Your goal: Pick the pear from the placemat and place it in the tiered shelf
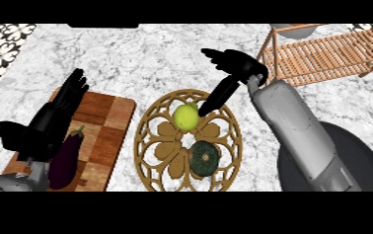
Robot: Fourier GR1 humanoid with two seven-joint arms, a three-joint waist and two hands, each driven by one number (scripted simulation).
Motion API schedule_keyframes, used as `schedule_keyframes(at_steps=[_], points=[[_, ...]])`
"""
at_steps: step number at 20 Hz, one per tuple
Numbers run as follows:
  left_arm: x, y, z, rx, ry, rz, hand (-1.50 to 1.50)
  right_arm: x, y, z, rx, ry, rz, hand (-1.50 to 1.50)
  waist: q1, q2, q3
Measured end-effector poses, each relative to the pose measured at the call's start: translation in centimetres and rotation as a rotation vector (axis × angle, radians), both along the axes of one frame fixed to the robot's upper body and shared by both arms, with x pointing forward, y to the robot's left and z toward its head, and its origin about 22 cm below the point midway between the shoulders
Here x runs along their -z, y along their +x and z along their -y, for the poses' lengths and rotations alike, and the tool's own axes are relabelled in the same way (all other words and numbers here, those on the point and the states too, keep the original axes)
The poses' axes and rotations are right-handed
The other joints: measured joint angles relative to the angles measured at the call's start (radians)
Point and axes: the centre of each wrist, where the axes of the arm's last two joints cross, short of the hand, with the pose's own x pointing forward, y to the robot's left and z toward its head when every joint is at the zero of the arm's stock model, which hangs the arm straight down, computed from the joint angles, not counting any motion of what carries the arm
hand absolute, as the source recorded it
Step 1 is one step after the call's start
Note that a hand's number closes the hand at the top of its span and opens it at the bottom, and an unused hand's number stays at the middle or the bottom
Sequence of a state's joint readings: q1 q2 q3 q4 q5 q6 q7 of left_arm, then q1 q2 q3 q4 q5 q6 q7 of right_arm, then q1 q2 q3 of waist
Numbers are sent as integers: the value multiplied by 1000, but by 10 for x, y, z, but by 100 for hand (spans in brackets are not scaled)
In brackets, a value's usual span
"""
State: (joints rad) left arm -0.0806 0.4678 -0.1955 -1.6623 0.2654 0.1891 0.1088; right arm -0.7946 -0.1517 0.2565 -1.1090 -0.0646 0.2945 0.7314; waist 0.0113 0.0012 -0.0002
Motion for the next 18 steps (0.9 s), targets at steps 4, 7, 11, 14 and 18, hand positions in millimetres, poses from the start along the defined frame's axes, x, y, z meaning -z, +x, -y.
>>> schedule_keyframes(at_steps=[4, 7, 11, 14, 18], points=[[2, -1, -1, -7, 4, -1, 0, 1, -1, -14, -30, -44, -7, -150, -3, -1, 0], [-2, 1, 1, -3, 0, -1, 0, 5, 4, -18, -46, -61, -16, -150, -2, 0, 0], [1, 3, 5, 0, -3, -2, 0, 10, 6, -33, -92, -89, -69, -150, -2, 0, 0], [-7, 4, -2, -8, -6, 1, 0, 14, 5, -38, -135, -118, -112, -150, -3, -1, 0], [0, 0, 0, -4, -2, 0, 0, 15, 2, -51, -168, -152, -150, -150, -3, -1, 0]])
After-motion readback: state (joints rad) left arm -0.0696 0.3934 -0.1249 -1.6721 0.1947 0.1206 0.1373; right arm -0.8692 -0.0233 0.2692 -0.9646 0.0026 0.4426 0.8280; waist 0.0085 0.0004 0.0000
